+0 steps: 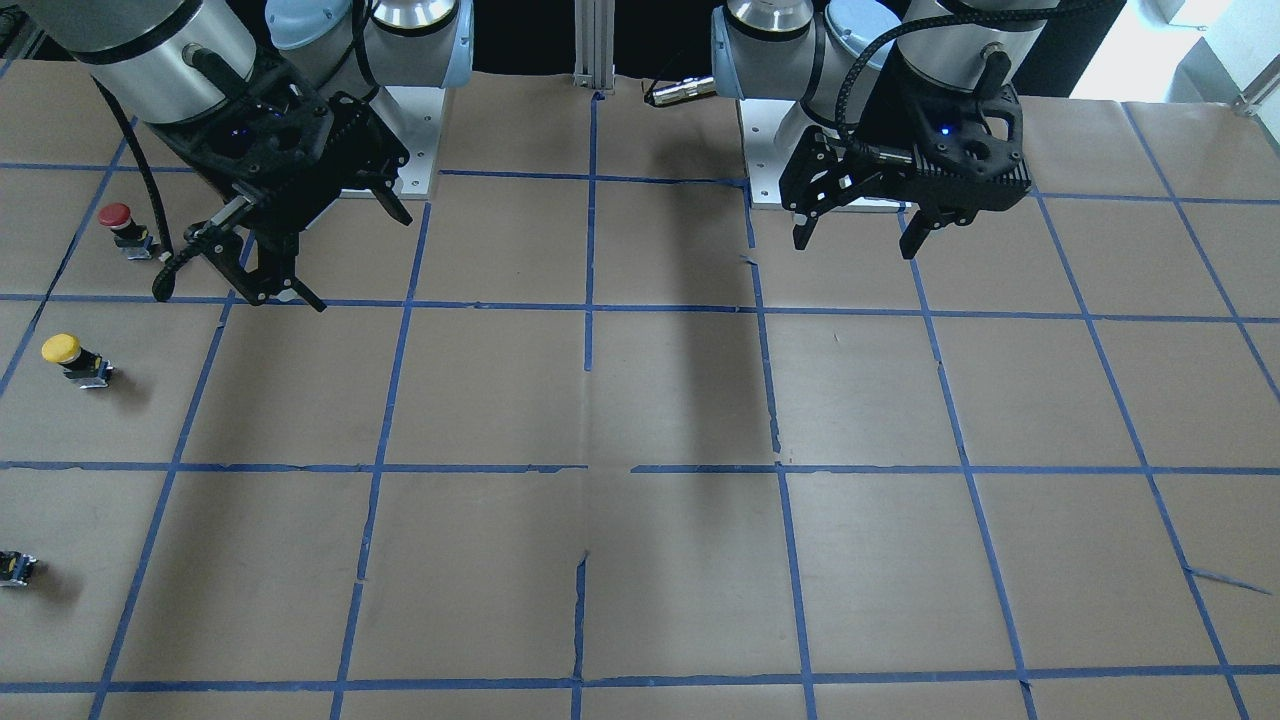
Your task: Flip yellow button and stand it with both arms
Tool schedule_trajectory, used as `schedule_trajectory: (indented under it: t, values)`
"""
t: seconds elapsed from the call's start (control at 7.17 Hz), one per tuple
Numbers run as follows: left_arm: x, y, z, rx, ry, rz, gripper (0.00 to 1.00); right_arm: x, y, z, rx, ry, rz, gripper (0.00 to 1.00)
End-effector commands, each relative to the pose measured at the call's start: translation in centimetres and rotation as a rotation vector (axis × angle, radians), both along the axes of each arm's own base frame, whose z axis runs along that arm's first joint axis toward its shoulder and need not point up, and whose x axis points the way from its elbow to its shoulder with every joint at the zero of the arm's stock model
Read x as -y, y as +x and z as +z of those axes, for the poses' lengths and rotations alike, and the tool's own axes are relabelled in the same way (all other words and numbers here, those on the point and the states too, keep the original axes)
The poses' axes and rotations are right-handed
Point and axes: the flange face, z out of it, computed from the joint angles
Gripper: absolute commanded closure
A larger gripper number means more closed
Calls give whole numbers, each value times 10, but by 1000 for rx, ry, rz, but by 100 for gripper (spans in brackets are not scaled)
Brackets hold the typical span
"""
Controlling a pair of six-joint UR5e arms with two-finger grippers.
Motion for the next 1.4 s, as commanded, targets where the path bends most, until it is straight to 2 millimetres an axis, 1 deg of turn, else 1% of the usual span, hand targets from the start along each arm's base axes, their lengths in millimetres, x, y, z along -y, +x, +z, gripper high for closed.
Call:
schedule_trajectory:
  t: [0.0,0.14,0.28,0.42,0.56,0.7,0.84,1.26]
  values:
    - [0,2,0,-2,0,4,0,-10,19,4,-38,23,-189,0]
    - [0,1,1,-3,-1,3,0,-14,27,4,-97,11,-209,0]
    - [0,1,3,-3,-6,3,0,-17,38,-2,-160,12,-245,0]
    - [1,0,3,-3,-6,1,0,-18,42,-2,-161,6,-275,0]
    - [1,2,4,-3,-9,3,0,-17,42,1,-155,-9,-335,0]
    - [1,1,4,-4,-9,-2,0,-12,40,7,-156,-48,-452,0]
    - [1,1,4,-4,-9,-2,0,-8,37,7,-175,-68,-545,0]
    - [0,1,5,-6,-11,-4,0,-4,26,8,-173,-69,-580,0]
